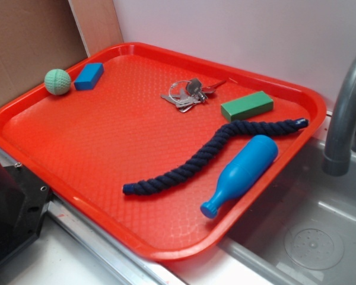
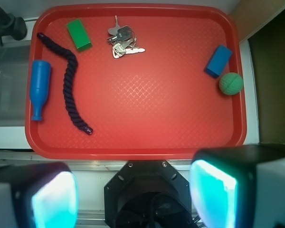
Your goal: Grab the blue block.
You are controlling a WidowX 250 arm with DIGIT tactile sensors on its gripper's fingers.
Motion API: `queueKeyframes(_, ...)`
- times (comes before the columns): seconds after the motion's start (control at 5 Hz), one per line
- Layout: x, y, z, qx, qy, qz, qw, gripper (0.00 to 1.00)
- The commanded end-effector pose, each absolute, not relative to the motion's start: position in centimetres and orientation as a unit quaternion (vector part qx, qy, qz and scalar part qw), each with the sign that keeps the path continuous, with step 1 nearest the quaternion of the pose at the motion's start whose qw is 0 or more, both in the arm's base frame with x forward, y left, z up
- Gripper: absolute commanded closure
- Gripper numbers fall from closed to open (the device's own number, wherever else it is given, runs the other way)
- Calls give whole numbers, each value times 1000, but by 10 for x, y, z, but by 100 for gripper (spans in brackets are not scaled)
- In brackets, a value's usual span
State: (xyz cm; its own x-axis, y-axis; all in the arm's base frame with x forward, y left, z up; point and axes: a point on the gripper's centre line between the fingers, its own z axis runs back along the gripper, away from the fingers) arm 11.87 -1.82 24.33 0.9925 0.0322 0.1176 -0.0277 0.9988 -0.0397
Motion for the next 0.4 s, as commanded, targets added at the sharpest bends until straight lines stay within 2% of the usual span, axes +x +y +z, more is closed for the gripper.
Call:
queueKeyframes(0.0, 119, -18, 243, -19, -59, 15, 998, 0)
queueKeyframes(0.2, 152, 32, 193, 24, -36, 113, 993, 0)
